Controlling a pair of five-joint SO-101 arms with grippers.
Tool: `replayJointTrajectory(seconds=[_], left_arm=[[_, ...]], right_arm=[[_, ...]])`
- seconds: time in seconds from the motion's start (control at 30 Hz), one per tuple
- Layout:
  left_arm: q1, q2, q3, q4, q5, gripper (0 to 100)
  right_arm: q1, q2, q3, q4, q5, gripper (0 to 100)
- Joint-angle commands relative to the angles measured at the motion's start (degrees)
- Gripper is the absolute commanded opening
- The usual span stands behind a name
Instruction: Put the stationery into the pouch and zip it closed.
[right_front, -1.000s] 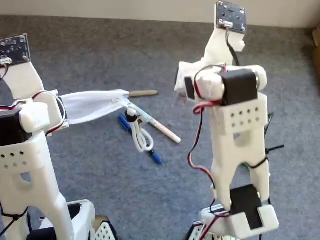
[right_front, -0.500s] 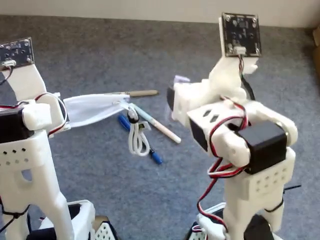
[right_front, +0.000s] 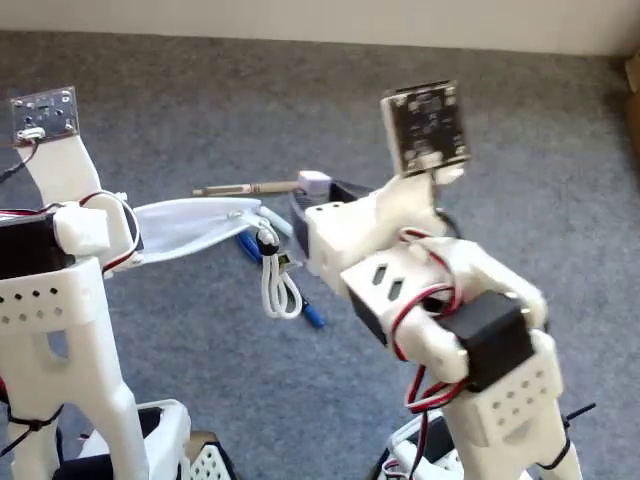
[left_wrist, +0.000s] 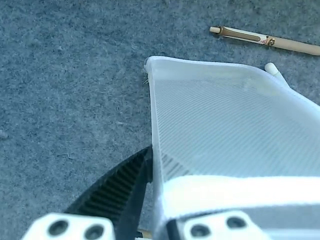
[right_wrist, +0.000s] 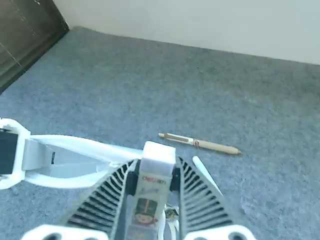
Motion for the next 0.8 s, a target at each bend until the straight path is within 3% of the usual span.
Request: replayJointTrajectory(seconds=[0.0, 0.3, 0.77], left_arm=[[1.2, 0.2, 0.1, 0.4, 0.0, 1], [-0.1, 0.2, 1.0, 0.0, 0.1, 1], [-0.3, 0.1, 1.5, 0.0, 0.1, 1]], right_arm=[[-3.3, -5.2, 7.4, -15.0, 0.8, 0.5], [-8.0, -11.8, 25.0, -42.7, 7.6, 0.5], [-10.8, -14.1, 38.5, -62.9, 7.6, 0.5]])
